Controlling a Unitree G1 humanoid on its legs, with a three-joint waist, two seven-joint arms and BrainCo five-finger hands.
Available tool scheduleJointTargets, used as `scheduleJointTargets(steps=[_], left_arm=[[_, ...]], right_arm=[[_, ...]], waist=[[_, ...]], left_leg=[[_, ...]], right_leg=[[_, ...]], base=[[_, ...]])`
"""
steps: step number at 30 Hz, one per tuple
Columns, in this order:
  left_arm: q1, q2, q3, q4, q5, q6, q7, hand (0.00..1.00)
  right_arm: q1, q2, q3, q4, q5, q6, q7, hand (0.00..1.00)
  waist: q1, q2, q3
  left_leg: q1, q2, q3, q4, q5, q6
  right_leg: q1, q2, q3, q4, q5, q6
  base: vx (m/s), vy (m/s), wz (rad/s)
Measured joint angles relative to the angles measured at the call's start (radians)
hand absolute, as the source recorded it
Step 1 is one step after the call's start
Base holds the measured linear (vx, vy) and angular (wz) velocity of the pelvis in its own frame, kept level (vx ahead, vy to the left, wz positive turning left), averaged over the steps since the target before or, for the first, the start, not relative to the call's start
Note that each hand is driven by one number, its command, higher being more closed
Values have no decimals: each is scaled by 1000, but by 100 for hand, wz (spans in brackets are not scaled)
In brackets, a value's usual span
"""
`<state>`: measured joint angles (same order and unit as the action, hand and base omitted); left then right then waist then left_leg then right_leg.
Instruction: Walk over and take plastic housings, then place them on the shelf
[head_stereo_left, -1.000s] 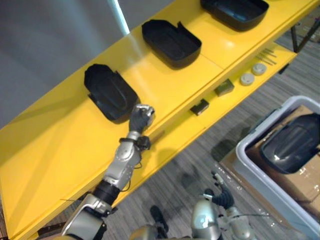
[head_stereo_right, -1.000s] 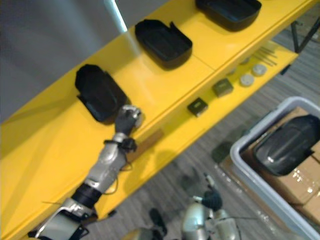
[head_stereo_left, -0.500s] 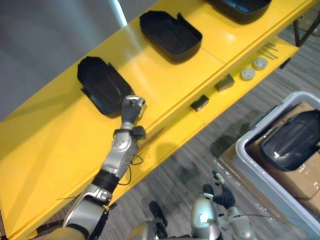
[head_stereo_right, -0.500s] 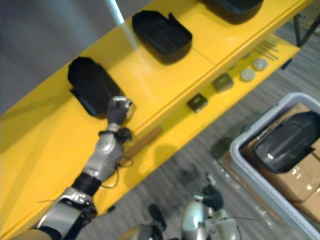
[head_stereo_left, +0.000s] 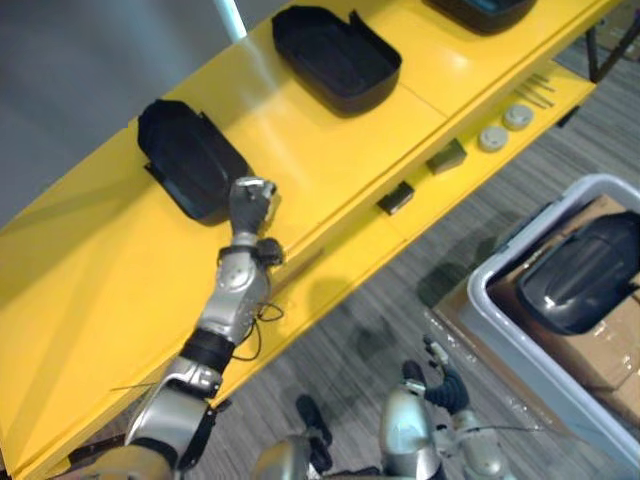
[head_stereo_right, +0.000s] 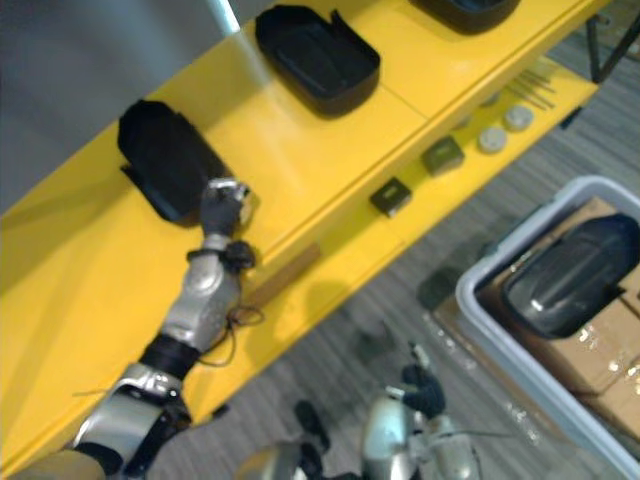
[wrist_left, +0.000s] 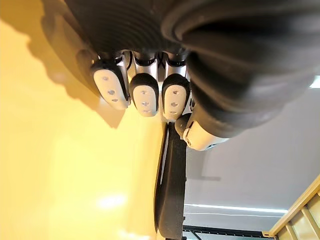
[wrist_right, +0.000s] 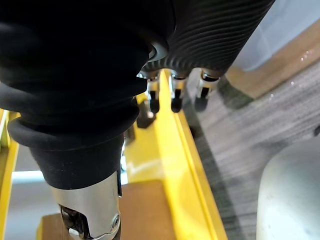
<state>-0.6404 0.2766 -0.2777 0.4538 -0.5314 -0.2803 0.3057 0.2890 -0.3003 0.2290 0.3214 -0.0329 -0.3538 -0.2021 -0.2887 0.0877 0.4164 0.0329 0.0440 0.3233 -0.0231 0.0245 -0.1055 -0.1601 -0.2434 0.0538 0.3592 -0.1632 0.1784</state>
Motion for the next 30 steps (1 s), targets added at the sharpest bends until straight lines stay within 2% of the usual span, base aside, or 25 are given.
scheduleJointTargets(steps=[10, 23, 27, 30], left_arm=[[-80, 35, 3, 8, 30, 19, 35, 100], [-110, 42, 20, 42, 29, 42, 42, 100], [-115, 50, 22, 47, 13, 25, 11, 100], [-116, 61, 20, 40, -24, -5, -46, 100]], right_arm=[[0, 0, 11, -29, 19, 0, -18, 0], [0, 2, 16, -33, 20, -2, -40, 0], [0, 4, 18, -33, 20, -2, -40, 0], [0, 6, 18, -33, 20, -2, -41, 0]], waist=[[1, -9, 39], [4, -11, 41], [5, -16, 44], [5, -17, 45]], left_leg=[[-32, 7, 7, 44, -21, 1], [-36, 19, 17, 68, -36, -1], [-38, 22, 16, 68, -36, -1], [-39, 22, 11, 67, -36, -1]], right_leg=[[-18, 1, 9, 3, 2, 1], [-18, 13, 24, 3, 5, 0], [-18, 16, 24, 1, 6, 0], [-15, 15, 17, 0, 6, 0]], base=[[-7, -4, -2], [-6, -6, -3], [0, 0, 0], [3, -13, 6]])
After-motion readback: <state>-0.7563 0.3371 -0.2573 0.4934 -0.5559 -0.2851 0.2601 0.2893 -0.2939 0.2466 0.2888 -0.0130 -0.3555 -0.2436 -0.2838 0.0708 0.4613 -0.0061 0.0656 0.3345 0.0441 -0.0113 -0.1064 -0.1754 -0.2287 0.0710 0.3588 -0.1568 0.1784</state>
